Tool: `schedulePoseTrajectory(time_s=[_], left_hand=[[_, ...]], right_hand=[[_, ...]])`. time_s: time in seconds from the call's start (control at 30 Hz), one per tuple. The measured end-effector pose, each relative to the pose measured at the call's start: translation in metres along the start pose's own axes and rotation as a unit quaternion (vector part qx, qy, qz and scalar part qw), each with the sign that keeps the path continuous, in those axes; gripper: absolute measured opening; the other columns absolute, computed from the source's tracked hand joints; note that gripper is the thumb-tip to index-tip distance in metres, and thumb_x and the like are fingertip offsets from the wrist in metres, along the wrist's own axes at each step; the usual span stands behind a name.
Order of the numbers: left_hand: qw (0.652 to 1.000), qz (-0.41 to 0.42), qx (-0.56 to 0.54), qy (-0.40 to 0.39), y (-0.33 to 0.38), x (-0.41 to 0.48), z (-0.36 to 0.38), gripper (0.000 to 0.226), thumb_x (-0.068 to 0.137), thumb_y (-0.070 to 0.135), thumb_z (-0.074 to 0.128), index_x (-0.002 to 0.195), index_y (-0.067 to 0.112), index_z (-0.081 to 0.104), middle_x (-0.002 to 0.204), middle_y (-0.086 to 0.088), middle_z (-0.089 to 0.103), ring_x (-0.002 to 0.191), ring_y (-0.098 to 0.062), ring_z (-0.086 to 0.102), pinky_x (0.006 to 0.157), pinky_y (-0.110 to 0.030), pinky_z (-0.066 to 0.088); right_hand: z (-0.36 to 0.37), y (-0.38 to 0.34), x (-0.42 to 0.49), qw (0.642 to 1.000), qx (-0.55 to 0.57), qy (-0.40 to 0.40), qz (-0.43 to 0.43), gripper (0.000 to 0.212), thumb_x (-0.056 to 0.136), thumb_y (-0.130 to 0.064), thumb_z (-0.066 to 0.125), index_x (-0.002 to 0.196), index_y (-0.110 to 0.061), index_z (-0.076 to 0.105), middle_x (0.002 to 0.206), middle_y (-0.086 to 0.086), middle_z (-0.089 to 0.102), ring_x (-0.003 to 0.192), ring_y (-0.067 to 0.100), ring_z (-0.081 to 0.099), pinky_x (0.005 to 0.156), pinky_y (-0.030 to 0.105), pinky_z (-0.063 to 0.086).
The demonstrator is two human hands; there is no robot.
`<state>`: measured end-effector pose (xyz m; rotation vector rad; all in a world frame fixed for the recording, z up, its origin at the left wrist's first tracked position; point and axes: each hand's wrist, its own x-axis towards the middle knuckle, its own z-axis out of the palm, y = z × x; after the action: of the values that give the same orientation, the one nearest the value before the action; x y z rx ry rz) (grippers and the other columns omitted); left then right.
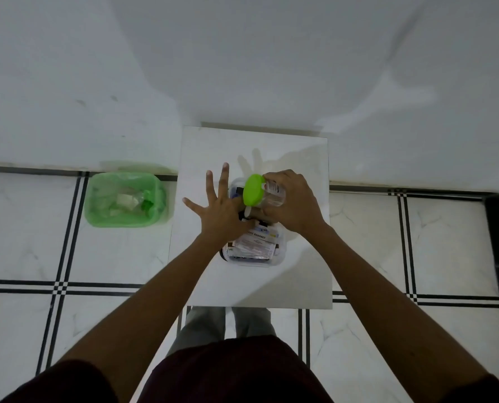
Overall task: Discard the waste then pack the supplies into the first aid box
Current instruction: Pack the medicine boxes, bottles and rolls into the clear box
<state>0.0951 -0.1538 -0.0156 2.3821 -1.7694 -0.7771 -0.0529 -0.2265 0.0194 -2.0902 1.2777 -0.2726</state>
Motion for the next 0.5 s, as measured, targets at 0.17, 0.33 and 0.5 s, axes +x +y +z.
schedulePoseTrajectory(time_s=[0.17, 0.33, 0.5], left_hand=[[0.994, -0.01, -0.107, -0.019, -0.003, 0.004, -0.002, 0.042, 0.064, 0.04, 0.079, 0.101, 0.029, 0.064, 0.16, 0.006, -0.005, 0.145, -0.027, -0.016, 0.097, -0.082, 0.005], [0.99, 0.026, -0.141, 0.014, -0.02, -0.012, -0.001, 0.041, 0.06, 0.036, 0.083, 0.098, 0.033, 0.069, 0.16, 0.007, 0.0, 0.145, -0.026, -0.013, 0.098, -0.079, 0.011], [0.989, 0.036, -0.142, 0.035, -0.031, -0.038, 0.008, 0.039, 0.064, 0.032, 0.082, 0.1, 0.033, 0.068, 0.16, 0.003, 0.005, 0.146, -0.03, -0.008, 0.099, -0.08, 0.011]], right_hand=[[0.0, 0.005, -0.001, 0.999, 0.037, 0.027, -0.001, 0.077, 0.056, -0.062, 0.062, 0.116, -0.014, 0.062, 0.11, 0.006, 0.065, 0.098, 0.023, 0.058, 0.084, 0.036, 0.048], [-0.001, 0.007, 0.003, 1.0, 0.021, 0.02, 0.005, 0.06, 0.062, -0.041, 0.074, 0.117, -0.02, 0.062, 0.111, 0.002, 0.064, 0.099, 0.022, 0.057, 0.079, 0.038, 0.05], [0.006, 0.001, 0.003, 0.993, -0.114, -0.018, -0.038, 0.053, 0.069, -0.024, 0.072, 0.12, -0.02, 0.06, 0.113, 0.005, 0.058, 0.104, 0.026, 0.048, 0.071, 0.038, 0.047]])
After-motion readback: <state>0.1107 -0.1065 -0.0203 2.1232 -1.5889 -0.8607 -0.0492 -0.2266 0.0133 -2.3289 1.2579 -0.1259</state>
